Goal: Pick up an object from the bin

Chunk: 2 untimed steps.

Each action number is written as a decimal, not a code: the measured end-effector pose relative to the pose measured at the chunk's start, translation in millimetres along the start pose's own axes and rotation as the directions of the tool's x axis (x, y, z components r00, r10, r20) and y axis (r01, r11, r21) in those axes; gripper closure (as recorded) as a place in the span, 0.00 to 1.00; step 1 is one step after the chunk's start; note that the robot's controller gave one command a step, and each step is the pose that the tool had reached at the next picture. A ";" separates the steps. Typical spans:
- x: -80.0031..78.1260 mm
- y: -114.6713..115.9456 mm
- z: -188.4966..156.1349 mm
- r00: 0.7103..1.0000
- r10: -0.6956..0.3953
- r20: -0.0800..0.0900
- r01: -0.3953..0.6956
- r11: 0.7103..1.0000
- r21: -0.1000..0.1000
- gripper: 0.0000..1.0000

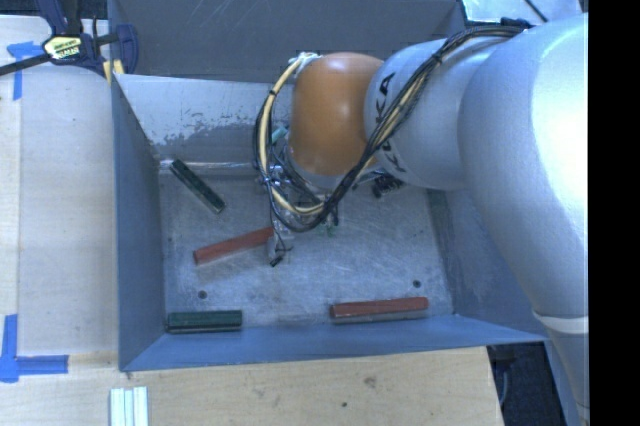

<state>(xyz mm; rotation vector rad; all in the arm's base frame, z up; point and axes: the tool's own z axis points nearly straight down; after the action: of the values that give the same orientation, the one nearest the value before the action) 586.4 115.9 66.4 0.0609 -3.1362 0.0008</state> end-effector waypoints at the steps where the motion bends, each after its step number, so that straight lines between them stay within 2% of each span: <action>1: -5.6 0.2 -7.6 1.000 0.005 0.017 -0.005 1.000 -0.004 1.00; 2: -3.0 -0.7 -4.2 1.000 0.005 0.009 -0.005 1.000 -0.002 0.00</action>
Offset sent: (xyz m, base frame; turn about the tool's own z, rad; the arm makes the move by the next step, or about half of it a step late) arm 0.0000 0.0000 0.0000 0.0000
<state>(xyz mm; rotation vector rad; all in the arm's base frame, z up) 589.5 115.3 70.7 0.0531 -3.1454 -0.0019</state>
